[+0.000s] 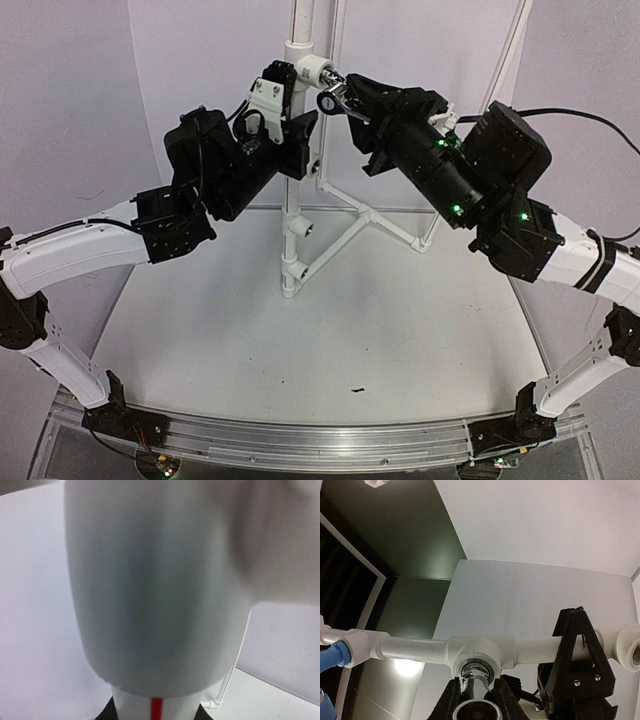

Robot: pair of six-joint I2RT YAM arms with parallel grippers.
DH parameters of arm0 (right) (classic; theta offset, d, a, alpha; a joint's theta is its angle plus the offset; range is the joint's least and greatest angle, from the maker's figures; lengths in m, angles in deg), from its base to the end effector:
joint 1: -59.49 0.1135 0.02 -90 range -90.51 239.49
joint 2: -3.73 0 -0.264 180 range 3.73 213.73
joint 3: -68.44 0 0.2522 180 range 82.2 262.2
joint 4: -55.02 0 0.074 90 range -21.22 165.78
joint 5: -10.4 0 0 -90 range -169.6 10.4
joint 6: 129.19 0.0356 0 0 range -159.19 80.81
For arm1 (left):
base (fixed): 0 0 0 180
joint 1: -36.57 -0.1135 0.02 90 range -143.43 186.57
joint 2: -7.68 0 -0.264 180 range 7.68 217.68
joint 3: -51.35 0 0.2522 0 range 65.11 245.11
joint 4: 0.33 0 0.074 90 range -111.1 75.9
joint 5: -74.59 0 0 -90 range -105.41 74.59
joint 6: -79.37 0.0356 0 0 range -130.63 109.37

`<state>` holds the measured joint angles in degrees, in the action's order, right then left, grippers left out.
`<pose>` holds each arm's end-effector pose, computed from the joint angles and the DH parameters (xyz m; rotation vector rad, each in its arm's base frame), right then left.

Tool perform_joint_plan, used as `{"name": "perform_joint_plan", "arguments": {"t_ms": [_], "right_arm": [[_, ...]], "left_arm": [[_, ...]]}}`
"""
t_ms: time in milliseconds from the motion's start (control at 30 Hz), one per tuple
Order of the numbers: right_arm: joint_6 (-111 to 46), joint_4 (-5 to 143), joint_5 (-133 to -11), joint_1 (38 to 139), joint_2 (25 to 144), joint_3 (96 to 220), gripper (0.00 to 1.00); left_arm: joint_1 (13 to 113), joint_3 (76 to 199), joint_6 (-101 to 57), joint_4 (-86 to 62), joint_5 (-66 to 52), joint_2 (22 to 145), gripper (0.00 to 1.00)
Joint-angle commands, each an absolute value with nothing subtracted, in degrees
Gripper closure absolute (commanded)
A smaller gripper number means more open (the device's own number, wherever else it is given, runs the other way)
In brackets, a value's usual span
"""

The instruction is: Install the water faucets

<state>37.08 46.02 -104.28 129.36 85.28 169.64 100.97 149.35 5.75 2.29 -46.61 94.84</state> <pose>0.1213 0.2879 0.5104 0.5477 1.2630 2.0008 0.1705 -0.3133 0.4489 0.4918 1.2878 -0.3388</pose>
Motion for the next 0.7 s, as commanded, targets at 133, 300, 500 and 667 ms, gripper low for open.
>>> {"name": "perform_joint_plan", "arguments": {"t_ms": [133,300,500,667], "right_arm": [[40.0,46.1,-110.7,127.8,84.9,171.4,0.88],[34.3,45.3,-109.2,127.8,84.9,172.8,0.71],[30.3,45.4,-108.4,127.8,84.2,171.2,0.59],[29.0,45.8,-107.4,127.8,84.3,170.6,0.75]], "left_arm": [[102.2,141.3,-5.3,-16.0,-50.0,100.0,1.0],[102.1,141.7,-6.0,-16.0,-50.1,99.8,1.0],[101.0,142.4,-8.4,-16.9,-49.5,98.9,1.0],[100.9,142.9,-9.0,-17.7,-49.4,98.3,1.0]]}}
